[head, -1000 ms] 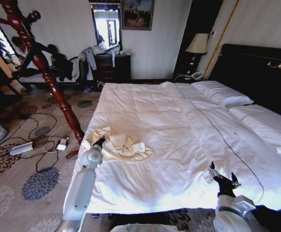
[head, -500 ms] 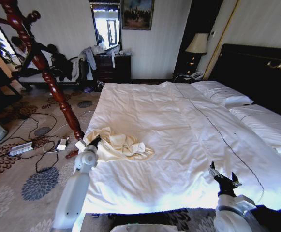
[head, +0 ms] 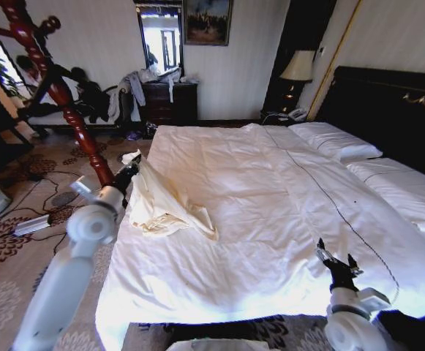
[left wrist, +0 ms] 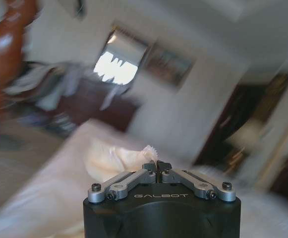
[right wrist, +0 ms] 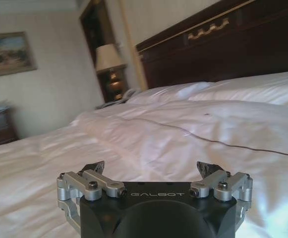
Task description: Pick up the clothes from the bed and hang them on the clothes hanger.
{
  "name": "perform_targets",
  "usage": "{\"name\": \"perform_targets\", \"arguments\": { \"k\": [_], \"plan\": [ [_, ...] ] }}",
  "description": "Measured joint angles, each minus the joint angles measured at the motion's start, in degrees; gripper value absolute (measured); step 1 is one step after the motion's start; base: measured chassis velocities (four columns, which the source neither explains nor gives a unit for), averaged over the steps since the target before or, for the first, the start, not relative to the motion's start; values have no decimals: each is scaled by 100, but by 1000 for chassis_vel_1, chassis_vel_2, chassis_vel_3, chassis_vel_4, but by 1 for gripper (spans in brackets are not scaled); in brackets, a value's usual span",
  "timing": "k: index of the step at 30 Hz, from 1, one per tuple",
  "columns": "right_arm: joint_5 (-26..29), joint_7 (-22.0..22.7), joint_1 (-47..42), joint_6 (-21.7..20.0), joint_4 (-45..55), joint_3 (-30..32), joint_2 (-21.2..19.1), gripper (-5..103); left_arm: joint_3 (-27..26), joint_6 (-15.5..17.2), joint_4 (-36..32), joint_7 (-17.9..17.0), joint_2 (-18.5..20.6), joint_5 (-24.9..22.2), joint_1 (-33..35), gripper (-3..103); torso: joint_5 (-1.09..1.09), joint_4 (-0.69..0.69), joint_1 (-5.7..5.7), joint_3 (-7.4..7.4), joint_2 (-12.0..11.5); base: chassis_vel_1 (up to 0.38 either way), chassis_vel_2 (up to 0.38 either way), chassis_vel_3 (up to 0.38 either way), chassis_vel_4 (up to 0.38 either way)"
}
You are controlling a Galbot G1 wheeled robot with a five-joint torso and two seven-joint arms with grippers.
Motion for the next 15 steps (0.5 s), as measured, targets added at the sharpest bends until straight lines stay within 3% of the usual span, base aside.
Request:
{"name": "perform_targets", "arguments": {
  "k": [2,4,6,11,15],
  "plan": [
    [43,31,-157,-186,275,-57,-371,100,65,39,85,-33,40,658,798,0,-1,2,0,0,0,0,0,0,0],
    [70,42,-199,-240,346,-69,-457,100,84,60,91,-58,39,763,944,0,-1,3,-1,0,0,0,0,0,0],
    [335,113,-334,-507,607,-142,-809,100,149,184,81,-169,38,1156,1463,0,1,-2,0,0,0,0,0,0,0],
    [658,4,-227,-654,765,-371,-1244,100,172,238,52,-178,113,1612,1935,0,4,-3,0,0,0,0,0,0,0],
    [623,-291,-38,-465,766,-638,-1443,100,208,179,170,-122,195,1844,2042,0,4,3,0,0,0,0,0,0,0]
  ]
}}
